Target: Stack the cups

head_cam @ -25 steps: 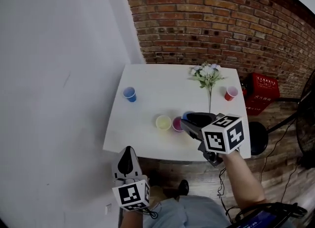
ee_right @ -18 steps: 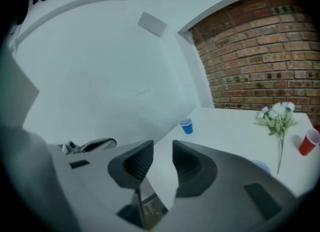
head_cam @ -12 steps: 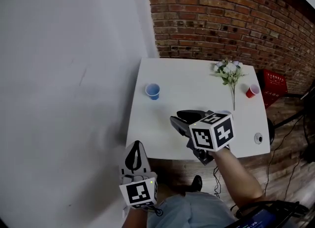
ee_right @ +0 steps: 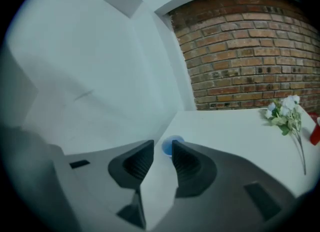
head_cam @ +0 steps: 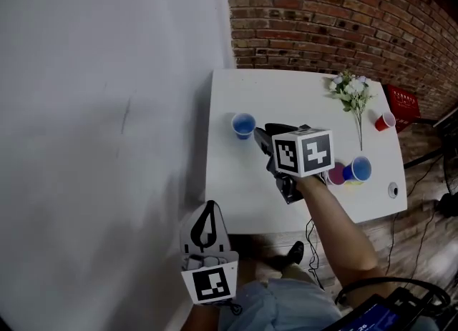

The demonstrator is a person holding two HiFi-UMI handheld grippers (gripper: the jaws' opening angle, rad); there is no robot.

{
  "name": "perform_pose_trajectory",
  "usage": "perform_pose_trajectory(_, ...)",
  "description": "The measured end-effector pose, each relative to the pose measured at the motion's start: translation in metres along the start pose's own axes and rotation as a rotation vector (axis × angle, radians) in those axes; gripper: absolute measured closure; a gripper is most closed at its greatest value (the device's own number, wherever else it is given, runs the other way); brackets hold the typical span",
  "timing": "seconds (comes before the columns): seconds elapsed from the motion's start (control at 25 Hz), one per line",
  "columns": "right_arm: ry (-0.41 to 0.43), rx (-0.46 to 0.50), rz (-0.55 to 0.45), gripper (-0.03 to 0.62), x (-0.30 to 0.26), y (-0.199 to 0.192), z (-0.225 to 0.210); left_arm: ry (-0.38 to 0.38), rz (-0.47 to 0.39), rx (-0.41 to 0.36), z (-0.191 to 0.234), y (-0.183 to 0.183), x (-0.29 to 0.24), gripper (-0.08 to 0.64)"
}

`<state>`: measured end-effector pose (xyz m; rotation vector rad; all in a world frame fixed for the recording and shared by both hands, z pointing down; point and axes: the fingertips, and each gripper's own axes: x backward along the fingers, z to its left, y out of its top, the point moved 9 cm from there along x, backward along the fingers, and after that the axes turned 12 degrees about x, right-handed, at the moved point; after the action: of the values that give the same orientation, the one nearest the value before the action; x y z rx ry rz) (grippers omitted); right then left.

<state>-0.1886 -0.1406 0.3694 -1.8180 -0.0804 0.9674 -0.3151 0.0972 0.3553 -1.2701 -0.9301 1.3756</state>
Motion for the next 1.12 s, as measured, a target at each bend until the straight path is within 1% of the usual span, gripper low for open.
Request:
perform_pose_trajectory(0.12, -0.053, -0.021, 0.032, 0.471, -0.022, -0.001, -0.015, -0.001, 0.028, 0.012, 0.01, -0.007, -0.006, 0.551)
perform_pose_trajectory(0.24, -0.069, -0.039, 0.062, 0.468, -0.042, -0.004, -0.025, 0.002, 0.052, 0.02, 0.019, -0.015, -0.012, 0.551)
perform_pose_trajectory(0.44, -0.066, -0.055, 0.094, 0.437, -0.067, -0.013, -0.036, 0.011, 0.081, 0.042, 0.027, -0.027, -0.017, 0.551)
perform_pose_trajectory(0.72, -0.027, -0.083, 0.152, 0.438, -0.09, -0.025, -0.037, 0.034, 0.093, 0.054, 0.037, -0.033, -0.017, 0.551)
perform_pose_trajectory(0.84, -0.028, -0.086, 0.195, 0.486, -0.097, -0.029, -0.038, 0.044, 0.097, 0.057, 0.041, -0.032, -0.015, 0.551)
perform_pose_trajectory(0.88, -0.03, -0.085, 0.207, 0.513, -0.097, -0.03, -0.038, 0.049, 0.101, 0.059, 0.042, -0.031, -0.014, 0.551)
perform_pose_trajectory(0.92, -0.03, -0.083, 0.217, 0.563, -0.097, -0.03, -0.038, 0.054, 0.106, 0.061, 0.043, -0.031, -0.012, 0.551)
perform_pose_trajectory(1.12, 0.014, -0.081, 0.24, 0.568, -0.09, -0.028, -0.033, 0.065, 0.109, 0.052, 0.047, -0.03, -0.008, 0.551)
